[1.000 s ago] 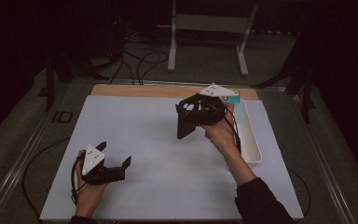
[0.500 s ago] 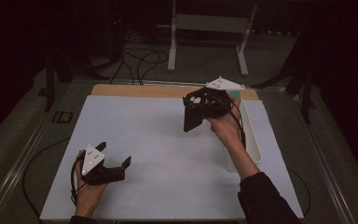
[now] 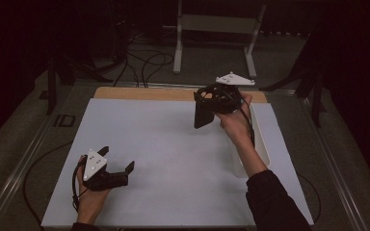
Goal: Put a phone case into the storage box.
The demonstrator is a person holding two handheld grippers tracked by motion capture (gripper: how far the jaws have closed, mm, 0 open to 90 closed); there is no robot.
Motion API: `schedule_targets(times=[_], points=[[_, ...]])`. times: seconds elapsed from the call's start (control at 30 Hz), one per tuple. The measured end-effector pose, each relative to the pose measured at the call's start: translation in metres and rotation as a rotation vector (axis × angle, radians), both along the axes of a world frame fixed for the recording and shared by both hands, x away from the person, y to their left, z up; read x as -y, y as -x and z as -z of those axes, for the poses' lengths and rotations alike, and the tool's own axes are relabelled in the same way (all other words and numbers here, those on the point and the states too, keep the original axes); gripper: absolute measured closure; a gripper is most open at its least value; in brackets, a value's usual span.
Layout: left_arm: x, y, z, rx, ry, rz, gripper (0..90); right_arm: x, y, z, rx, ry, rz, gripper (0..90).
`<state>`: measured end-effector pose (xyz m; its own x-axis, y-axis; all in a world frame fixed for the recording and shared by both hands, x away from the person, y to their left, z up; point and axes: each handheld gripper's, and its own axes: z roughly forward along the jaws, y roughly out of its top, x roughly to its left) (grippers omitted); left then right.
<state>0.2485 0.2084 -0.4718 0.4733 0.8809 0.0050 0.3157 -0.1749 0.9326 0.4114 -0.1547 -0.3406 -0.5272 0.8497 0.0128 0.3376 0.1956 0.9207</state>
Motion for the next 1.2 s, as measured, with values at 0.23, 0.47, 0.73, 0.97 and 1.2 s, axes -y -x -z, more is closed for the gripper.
schedule_targets(times=[0.23, 0.47, 0.73, 0.97, 1.2], points=[[0.0, 0.0, 0.0, 0.001, -0.002, -0.001, 0.0, 0.008, -0.01, -0.002, 0.0, 0.009, 0.045, 13.8], [0.0, 0.0, 0.0, 0.0, -0.003, -0.003, 0.0, 0.015, -0.015, -0.006, 0.006, 0.012, 0.078, 13.8], [-0.001, 0.0, -0.001, 0.004, -0.006, -0.002, 0.0, 0.024, -0.021, -0.009, 0.006, 0.02, 0.121, 13.8], [-0.001, 0.001, -0.001, 0.003, -0.008, -0.004, 0.0, 0.034, -0.026, -0.008, 0.001, 0.012, 0.164, 13.8], [-0.001, 0.0, -0.001, 0.002, -0.011, -0.006, 0.0, 0.044, -0.027, -0.01, 0.006, 0.012, 0.19, 13.8]])
